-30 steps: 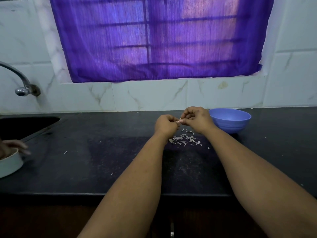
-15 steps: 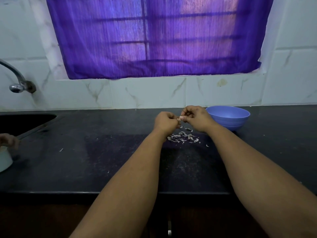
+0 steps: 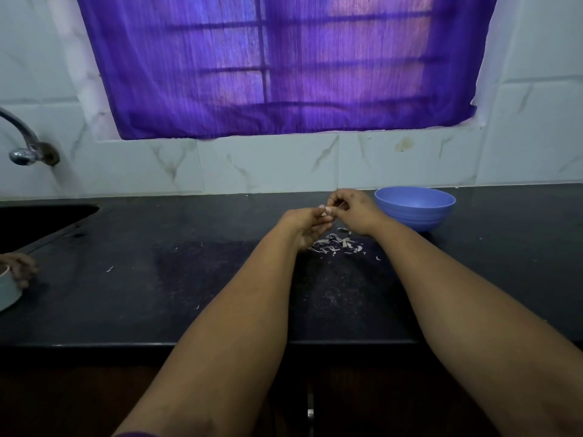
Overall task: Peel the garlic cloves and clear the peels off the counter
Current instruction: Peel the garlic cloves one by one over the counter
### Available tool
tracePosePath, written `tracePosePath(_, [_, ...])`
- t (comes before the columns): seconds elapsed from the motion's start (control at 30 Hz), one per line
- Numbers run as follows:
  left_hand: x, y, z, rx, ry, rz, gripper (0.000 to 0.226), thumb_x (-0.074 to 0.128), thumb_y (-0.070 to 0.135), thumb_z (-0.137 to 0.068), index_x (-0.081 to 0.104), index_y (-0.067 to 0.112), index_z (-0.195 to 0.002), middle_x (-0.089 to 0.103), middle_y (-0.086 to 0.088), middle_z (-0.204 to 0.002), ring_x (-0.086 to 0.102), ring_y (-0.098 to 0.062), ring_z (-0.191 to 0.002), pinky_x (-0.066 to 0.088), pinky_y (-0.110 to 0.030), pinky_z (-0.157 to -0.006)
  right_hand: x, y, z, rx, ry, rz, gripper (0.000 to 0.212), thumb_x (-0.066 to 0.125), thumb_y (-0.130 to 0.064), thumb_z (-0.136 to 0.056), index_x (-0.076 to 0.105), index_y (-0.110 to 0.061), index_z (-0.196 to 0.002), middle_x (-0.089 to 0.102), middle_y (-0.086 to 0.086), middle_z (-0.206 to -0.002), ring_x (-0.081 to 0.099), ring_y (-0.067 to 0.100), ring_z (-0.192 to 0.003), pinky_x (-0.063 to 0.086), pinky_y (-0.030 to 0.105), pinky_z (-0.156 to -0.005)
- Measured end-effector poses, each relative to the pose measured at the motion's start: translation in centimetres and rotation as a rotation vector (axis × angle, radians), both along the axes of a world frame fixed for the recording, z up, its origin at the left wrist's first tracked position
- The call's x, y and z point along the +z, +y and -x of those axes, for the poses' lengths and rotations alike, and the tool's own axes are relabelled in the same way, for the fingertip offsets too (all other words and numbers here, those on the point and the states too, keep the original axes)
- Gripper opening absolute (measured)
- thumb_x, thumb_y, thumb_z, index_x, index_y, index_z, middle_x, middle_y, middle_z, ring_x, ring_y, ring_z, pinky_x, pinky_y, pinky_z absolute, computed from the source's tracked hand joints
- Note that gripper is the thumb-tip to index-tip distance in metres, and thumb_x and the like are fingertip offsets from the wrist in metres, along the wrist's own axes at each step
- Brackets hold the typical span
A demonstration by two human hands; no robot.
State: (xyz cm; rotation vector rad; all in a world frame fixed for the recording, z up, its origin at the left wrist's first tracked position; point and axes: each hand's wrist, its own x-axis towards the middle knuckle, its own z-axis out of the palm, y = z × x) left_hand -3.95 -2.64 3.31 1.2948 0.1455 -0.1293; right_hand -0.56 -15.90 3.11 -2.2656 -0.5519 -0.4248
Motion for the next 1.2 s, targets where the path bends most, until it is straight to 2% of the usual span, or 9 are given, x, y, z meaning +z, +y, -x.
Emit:
tracePosePath(0.1, [0.1,0.1,0.4,-0.052,0.028,-0.044,0.021,0.051,0.015,-0.099,0.062,0.010,-0.081,0.062,-0.001,-0.072,0.061,-0.012,-0.067,0.053,-0.019,-0.057,0.1,-0.1,0.3,0.003,0.021,0.038,0.003,0.063,-0.014,-0.091,0.062,-0.012,-0.091,0.057,-0.002,-0.083,0.048,0.003,-0.068,0.036,0.001,-0.054])
tracePosePath(0.23, [0.2,0.3,0.4,-0.064,-0.012,-0.112,0.019,0.056,0.016,-0.095,0.065,0.014,-0.078,0.064,0.006,-0.064,0.058,-0.007,-0.062,0.048,-0.016,-0.053,0.3,0.0,0.6,-0.023,-0.030,0.034,0.003,0.062,-0.016,-0.092,0.061,-0.014,-0.091,0.053,-0.001,-0.092,0.049,0.010,-0.077,0.036,0.007,-0.059])
tracePosePath(0.43, [0.2,0.1,-0.2,0.007,-0.129,-0.014,0.013,0.052,0.011,-0.097,0.060,0.012,-0.087,0.064,0.002,-0.059,0.053,-0.008,-0.056,0.044,-0.013,-0.043,0.7,0.5,0.6,-0.060,-0.056,-0.015,0.006,0.061,-0.020,-0.093,0.060,-0.015,-0.094,0.054,0.003,-0.104,0.053,0.013,-0.087,0.038,0.016,-0.066])
tracePosePath(0.57, [0.1,0.1,-0.7,0.018,-0.197,-0.052,0.015,0.050,0.012,-0.099,0.059,0.010,-0.087,0.063,0.000,-0.062,0.052,-0.006,-0.054,0.044,-0.013,-0.045,0.8,0.5,0.5,-0.066,-0.053,-0.053,0.009,0.064,-0.022,-0.091,0.058,-0.021,-0.084,0.061,-0.003,-0.088,0.057,0.015,-0.081,0.052,0.035,-0.080])
tracePosePath(0.67, [0.1,0.4,-1.0,0.076,-0.198,-0.048,0.017,0.046,0.011,-0.100,0.055,0.009,-0.086,0.059,-0.003,-0.068,0.048,-0.008,-0.054,0.044,-0.014,-0.045,0.8,0.5,0.3,-0.084,-0.035,-0.170,0.018,0.066,-0.023,-0.088,0.057,-0.029,-0.075,0.065,-0.006,-0.078,0.064,0.018,-0.078,0.056,0.044,-0.082])
tracePosePath(0.77, [-0.1,0.7,-1.2,0.101,-0.187,-0.070,0.018,0.046,0.009,-0.100,0.054,0.011,-0.084,0.058,-0.003,-0.070,0.046,-0.008,-0.053,0.043,-0.016,-0.051,1.0,0.5,0.7,-0.072,-0.012,-0.324,0.019,0.070,-0.016,-0.086,0.059,-0.027,-0.074,0.068,-0.006,-0.078,0.068,0.016,-0.081,0.056,0.040,-0.087])
tracePosePath(0.87, [-0.3,0.5,-1.1,0.088,-0.231,-0.094,0.017,0.052,0.005,-0.097,0.056,0.011,-0.081,0.058,-0.002,-0.071,0.050,-0.005,-0.050,0.041,-0.020,-0.060,1.2,0.3,1.0,-0.113,-0.021,-0.364,0.019,0.075,-0.013,-0.081,0.062,-0.023,-0.072,0.070,-0.004,-0.072,0.069,0.012,-0.074,0.057,0.035,-0.083])
tracePosePath(1.07, [-0.6,0.7,-0.9,0.118,-0.313,-0.146,0.014,0.066,0.007,-0.089,0.061,0.011,-0.076,0.062,-0.005,-0.072,0.053,-0.011,-0.060,0.043,-0.022,-0.060,1.3,-0.6,1.5,-0.178,-0.003,-0.291,0.014,0.078,-0.013,-0.076,0.071,-0.019,-0.087,0.072,0.001,-0.068,0.066,0.005,-0.062,0.050,0.019,-0.065])
tracePosePath(1.2, [-0.6,0.8,-0.6,0.108,-0.337,-0.162,0.010,0.070,0.003,-0.085,0.062,0.008,-0.080,0.065,-0.006,-0.076,0.058,-0.011,-0.061,0.049,-0.019,-0.057,1.3,-0.7,1.7,-0.180,0.004,-0.182,0.008,0.081,-0.016,-0.074,0.076,-0.014,-0.079,0.072,0.001,-0.068,0.065,0.008,-0.063,0.049,0.018,-0.063])
